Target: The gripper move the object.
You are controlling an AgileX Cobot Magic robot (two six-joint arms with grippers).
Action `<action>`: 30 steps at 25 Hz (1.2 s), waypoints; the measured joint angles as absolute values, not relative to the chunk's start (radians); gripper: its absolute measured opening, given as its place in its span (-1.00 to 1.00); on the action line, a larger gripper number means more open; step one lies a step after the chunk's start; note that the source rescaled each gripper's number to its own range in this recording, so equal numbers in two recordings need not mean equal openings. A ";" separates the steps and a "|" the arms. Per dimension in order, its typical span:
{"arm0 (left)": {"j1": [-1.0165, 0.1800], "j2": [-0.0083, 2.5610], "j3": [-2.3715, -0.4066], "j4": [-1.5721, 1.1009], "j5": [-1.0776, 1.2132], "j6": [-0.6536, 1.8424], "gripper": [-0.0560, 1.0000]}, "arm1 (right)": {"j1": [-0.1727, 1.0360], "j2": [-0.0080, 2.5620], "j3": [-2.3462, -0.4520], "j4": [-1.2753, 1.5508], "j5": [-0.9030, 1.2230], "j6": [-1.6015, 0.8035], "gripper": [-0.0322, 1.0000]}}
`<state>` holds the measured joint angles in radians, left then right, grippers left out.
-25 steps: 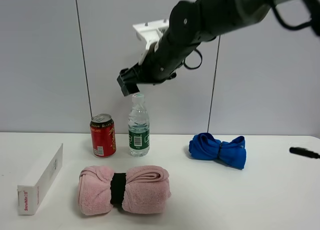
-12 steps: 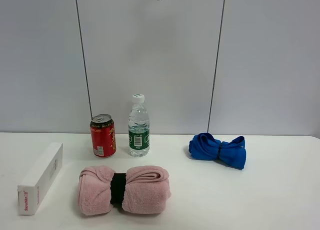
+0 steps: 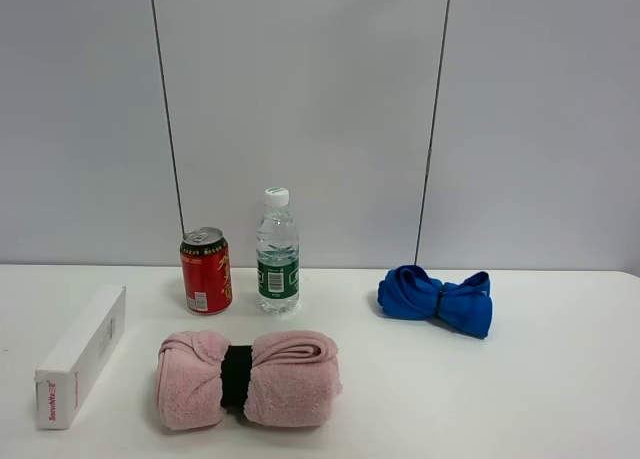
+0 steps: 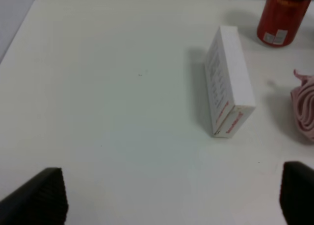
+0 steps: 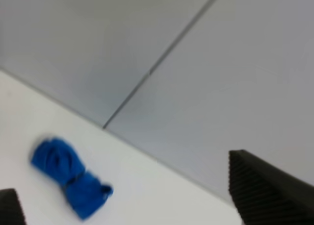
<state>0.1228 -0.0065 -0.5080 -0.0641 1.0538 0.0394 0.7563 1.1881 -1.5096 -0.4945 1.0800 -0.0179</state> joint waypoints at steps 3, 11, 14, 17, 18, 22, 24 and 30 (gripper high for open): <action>0.123 -0.007 -0.508 -0.065 1.054 0.039 1.00 | 0.686 1.067 -1.339 -0.425 1.036 -0.018 0.17; 0.123 -0.007 -0.508 -0.065 1.054 0.039 1.00 | 0.381 0.705 -0.952 -0.181 1.008 -0.013 0.17; 0.123 -0.007 -0.508 -0.065 1.054 0.039 1.00 | 0.276 0.548 -0.841 -0.105 1.009 0.009 0.17; 0.123 -0.007 -0.508 -0.065 1.054 0.039 1.00 | 0.195 0.388 -0.727 -0.034 1.013 0.011 0.17; 0.123 -0.007 -0.508 -0.065 1.054 0.039 1.00 | 0.171 0.331 -0.689 -0.018 1.020 0.011 0.17; 0.123 -0.007 -0.508 -0.065 1.054 0.039 1.00 | 0.098 0.137 -0.591 0.006 1.105 0.000 0.34; 0.123 -0.007 -0.508 -0.065 1.054 0.039 1.00 | 0.075 0.076 -0.570 0.000 1.171 -0.014 0.41; 0.123 -0.007 -0.508 -0.065 1.054 0.039 1.00 | 0.053 -0.003 -0.549 -0.022 1.219 -0.027 0.44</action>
<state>0.1228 -0.0065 -0.5080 -0.0651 1.0538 0.0394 0.0529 -0.0030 -0.5494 -0.0218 1.2187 -0.0266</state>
